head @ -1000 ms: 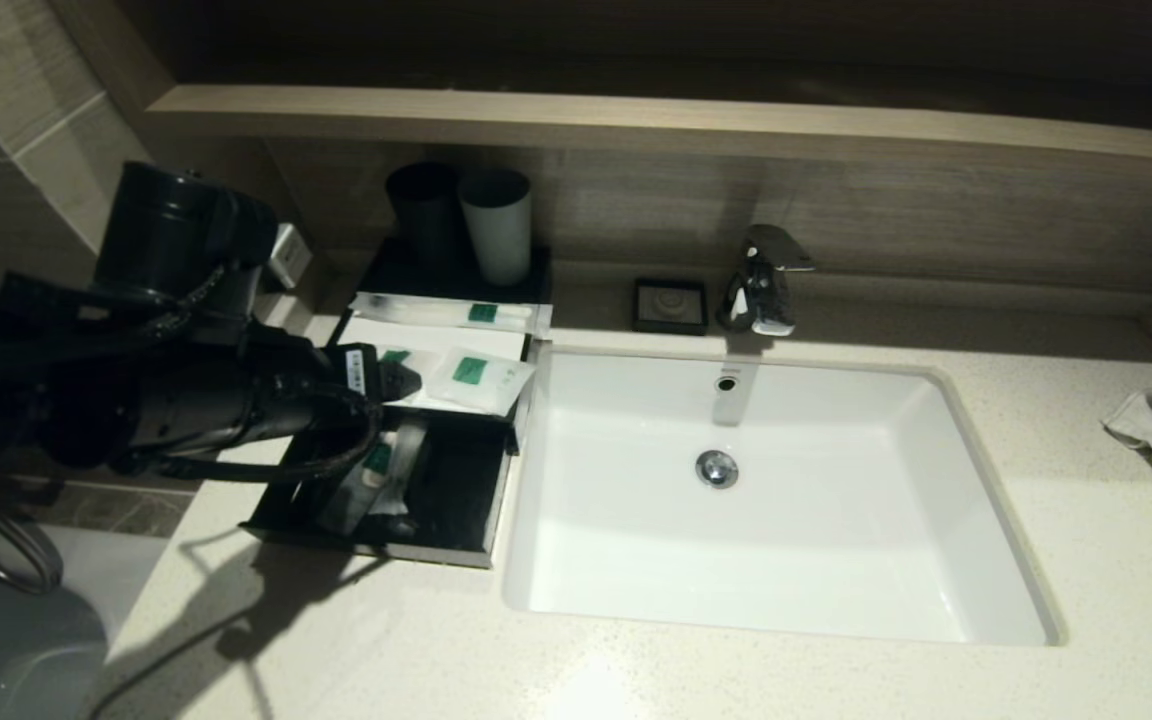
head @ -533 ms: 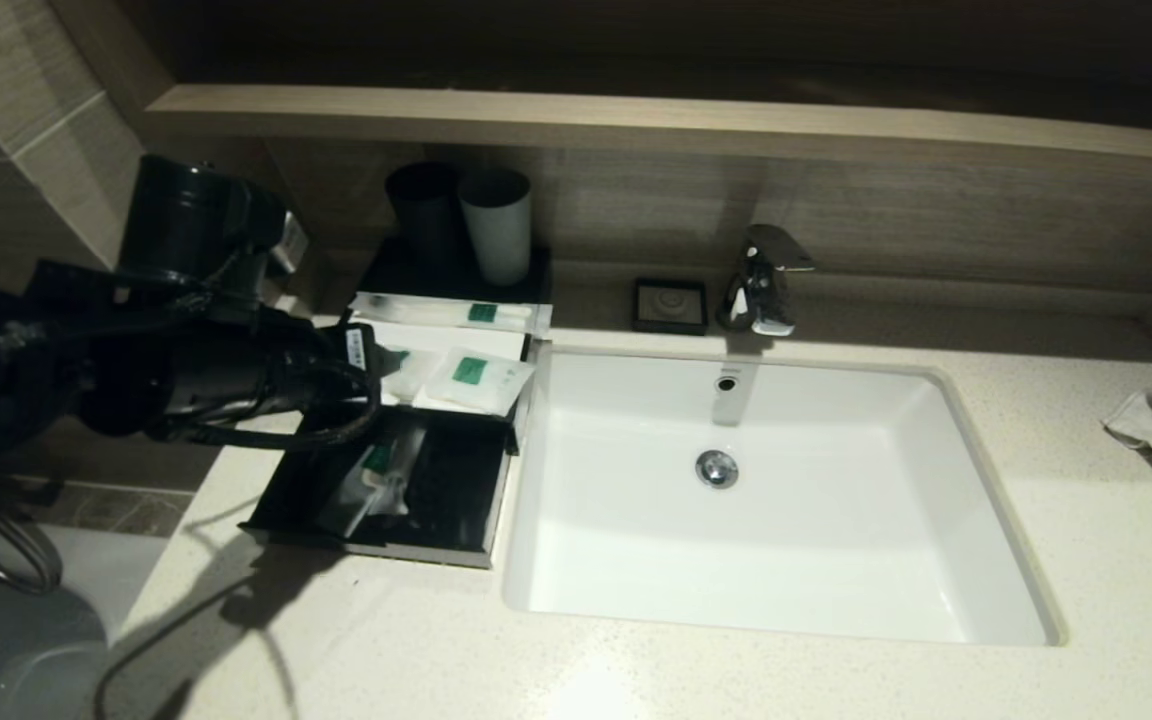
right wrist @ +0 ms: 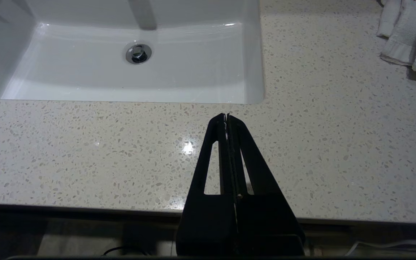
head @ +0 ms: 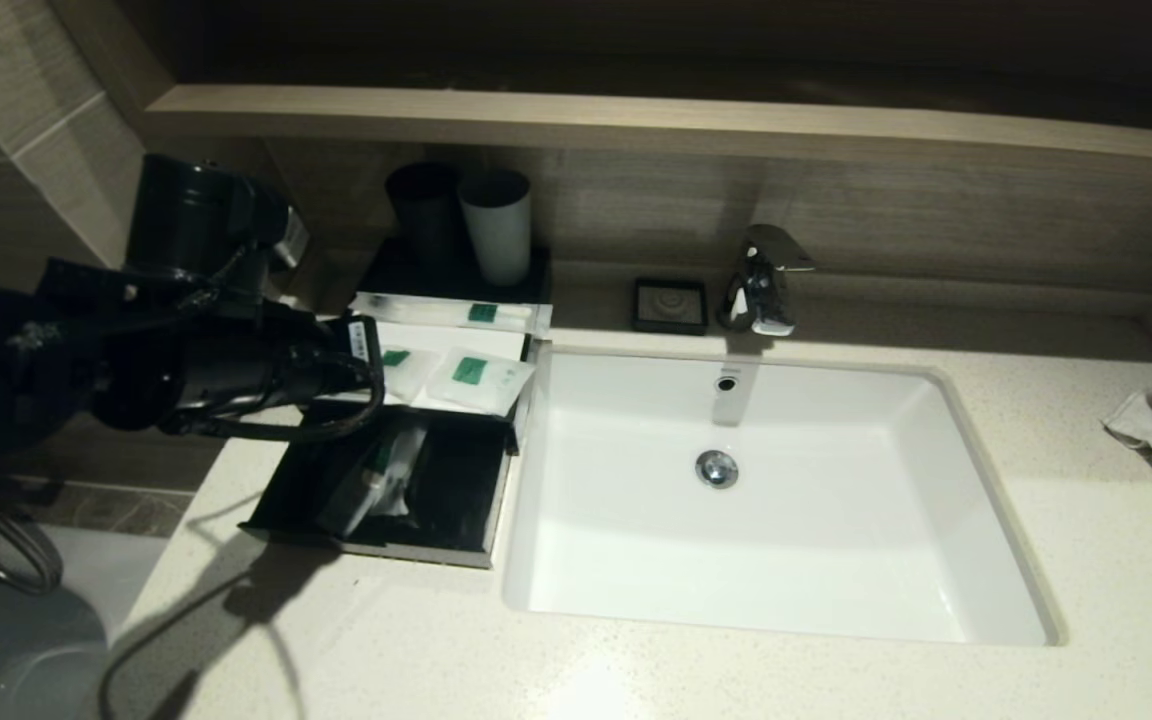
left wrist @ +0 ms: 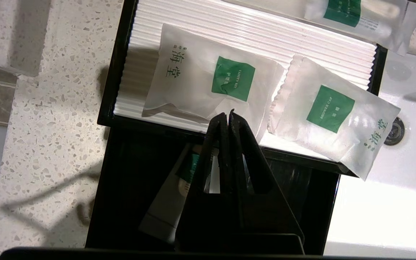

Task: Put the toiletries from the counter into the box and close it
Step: Pick up the bathroom toiletry

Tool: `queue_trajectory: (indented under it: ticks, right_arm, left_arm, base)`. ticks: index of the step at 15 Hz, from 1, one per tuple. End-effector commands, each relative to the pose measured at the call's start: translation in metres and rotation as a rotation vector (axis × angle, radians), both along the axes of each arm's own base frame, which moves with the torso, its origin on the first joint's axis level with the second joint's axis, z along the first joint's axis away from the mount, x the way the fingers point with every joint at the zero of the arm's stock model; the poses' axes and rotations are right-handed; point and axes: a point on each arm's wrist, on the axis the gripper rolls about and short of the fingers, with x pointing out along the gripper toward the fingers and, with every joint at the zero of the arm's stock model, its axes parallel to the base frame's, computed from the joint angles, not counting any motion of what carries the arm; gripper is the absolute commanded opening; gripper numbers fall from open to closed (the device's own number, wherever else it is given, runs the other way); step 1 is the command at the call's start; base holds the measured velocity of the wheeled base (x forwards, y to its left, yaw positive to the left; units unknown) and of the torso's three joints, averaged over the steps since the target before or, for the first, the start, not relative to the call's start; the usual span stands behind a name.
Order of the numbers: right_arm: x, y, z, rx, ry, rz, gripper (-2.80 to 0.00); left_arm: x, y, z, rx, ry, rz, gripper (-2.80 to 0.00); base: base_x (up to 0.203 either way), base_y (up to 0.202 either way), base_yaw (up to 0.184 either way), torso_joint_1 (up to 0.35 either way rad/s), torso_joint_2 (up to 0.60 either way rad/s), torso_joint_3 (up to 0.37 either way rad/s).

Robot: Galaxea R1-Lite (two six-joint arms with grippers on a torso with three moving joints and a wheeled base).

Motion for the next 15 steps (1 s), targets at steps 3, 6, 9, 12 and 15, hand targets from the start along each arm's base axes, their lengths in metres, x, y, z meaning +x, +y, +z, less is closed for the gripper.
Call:
queue_trajectory:
  ticks: [3, 6, 9, 12, 15]
  right_arm:
    - [0.0001, 0.0000, 0.0000, 0.000, 0.002, 0.000, -2.80]
    - [0.0001, 0.0000, 0.0000, 0.000, 0.002, 0.000, -2.80]
    - [0.0001, 0.0000, 0.0000, 0.000, 0.002, 0.000, -2.80]
    - [0.0001, 0.0000, 0.0000, 0.000, 0.002, 0.000, -2.80]
    - [0.0001, 0.0000, 0.0000, 0.000, 0.002, 0.000, -2.80]
  left_arm:
    - [0.0068, 0.0006, -0.0008, 0.000, 0.002, 0.011, -2.80]
    - [0.0053, -0.0011, 0.0006, -0.003, -0.002, 0.001, -2.80]
    - [0.0049, -0.0013, 0.0018, 0.014, -0.008, -0.010, -2.80]
    - [0.0064, -0.0018, 0.0030, 0.015, -0.011, -0.010, -2.80]
    - [0.0073, -0.0020, -0.0014, 0.022, 0.005, -0.004, -2.80]
  base:
    - [0.000, 0.000, 0.000, 0.000, 0.00, 0.000]
    - [0.000, 0.000, 0.000, 0.000, 0.00, 0.000]
    - [0.000, 0.000, 0.000, 0.000, 0.00, 0.000]
    - [0.000, 0.000, 0.000, 0.000, 0.00, 0.000]
    - [0.000, 0.000, 0.000, 0.000, 0.00, 0.000]
